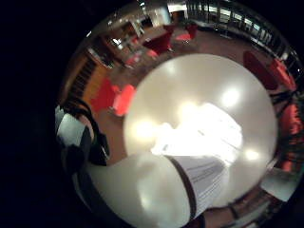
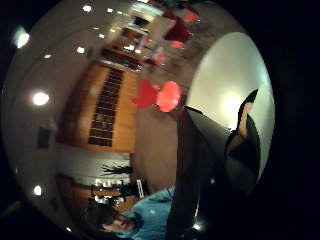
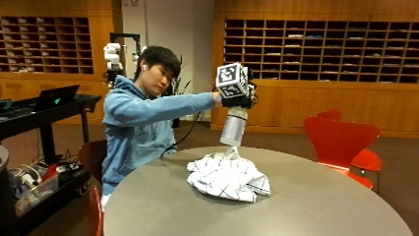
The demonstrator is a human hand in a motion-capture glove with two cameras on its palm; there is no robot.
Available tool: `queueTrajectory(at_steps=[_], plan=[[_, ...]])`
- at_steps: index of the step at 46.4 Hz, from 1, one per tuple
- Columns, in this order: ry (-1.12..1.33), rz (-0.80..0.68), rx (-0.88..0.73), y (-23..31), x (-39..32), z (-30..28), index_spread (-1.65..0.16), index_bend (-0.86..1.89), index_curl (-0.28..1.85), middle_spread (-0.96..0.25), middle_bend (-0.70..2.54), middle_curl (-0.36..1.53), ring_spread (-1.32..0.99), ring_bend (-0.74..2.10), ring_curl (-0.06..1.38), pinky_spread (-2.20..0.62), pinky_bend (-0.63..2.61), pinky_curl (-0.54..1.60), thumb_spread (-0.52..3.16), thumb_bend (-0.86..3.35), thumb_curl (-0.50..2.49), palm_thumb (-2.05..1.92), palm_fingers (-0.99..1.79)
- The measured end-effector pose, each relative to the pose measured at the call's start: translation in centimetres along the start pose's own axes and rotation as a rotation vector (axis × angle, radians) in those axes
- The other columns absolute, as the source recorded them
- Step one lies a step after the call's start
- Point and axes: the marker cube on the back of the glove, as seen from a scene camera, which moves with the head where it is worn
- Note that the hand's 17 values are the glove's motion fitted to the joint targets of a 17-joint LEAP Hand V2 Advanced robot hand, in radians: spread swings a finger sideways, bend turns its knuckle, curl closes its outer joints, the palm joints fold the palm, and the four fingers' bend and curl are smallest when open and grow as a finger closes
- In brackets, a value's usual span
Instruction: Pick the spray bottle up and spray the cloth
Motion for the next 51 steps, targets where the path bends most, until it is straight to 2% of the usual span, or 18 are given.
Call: queueTrajectory(at_steps=[7, 11, 23, 37, 42, 44, 47, 51], plan=[[-0.376, -0.052, 0.128, -0.2, -0.9, 3.6, -0.15, 0.60, 0.57, -0.10, 0.72, 0.54, -0.17, 0.74, 0.51, -0.23, 0.43, 0.47, 0.02, -0.03, 0.73, 0.95, 1.40], [-0.504, -0.055, 0.179, -0.4, -1.1, 5.8, -0.15, 0.60, 0.57, -0.10, 0.72, 0.54, -0.17, 0.74, 0.50, -0.23, 0.43, 0.47, 0.02, -0.03, 0.73, 0.96, 1.40], [-0.523, -0.050, 0.222, -0.8, 0.2, 13.1, -0.15, 0.59, 0.57, -0.09, 0.72, 0.54, -0.17, 0.74, 0.50, -0.22, 0.43, 0.47, 0.02, -0.03, 0.73, 0.96, 1.39], [-0.482, -0.043, 0.060, -1.1, 1.0, 18.9, -0.16, 0.56, 0.56, -0.10, 0.70, 0.53, -0.17, 0.74, 0.50, -0.23, 0.45, 0.47, 0.06, -0.03, 0.74, 0.95, 1.38], [-0.503, -0.073, -0.190, 0.6, 0.9, 18.9, -0.20, 0.44, 0.55, -0.11, 0.69, 0.52, -0.18, 0.74, 0.50, -0.25, 0.48, 0.47, 0.11, -0.04, 0.74, 0.93, 1.31], [-0.519, -0.083, -0.271, 1.2, 0.9, 18.4, -0.21, 0.40, 0.55, -0.12, 0.67, 0.52, -0.18, 0.71, 0.49, -0.25, 0.49, 0.47, 0.14, -0.04, 0.74, 0.92, 1.26], [-0.483, -0.091, -0.288, 1.2, 1.2, 18.4, -0.23, 0.20, 0.51, -0.13, 0.53, 0.48, -0.17, 0.67, 0.48, -0.24, 0.60, 0.48, 0.25, -0.04, 0.74, 0.90, 1.03], [-0.450, -0.106, -0.300, 1.7, 1.6, 17.2, -0.24, 0.00, 0.43, -0.13, 0.47, 0.46, -0.16, 0.65, 0.47, -0.16, 0.56, 0.48, 0.50, -0.04, 0.72, 0.84, 0.74]])
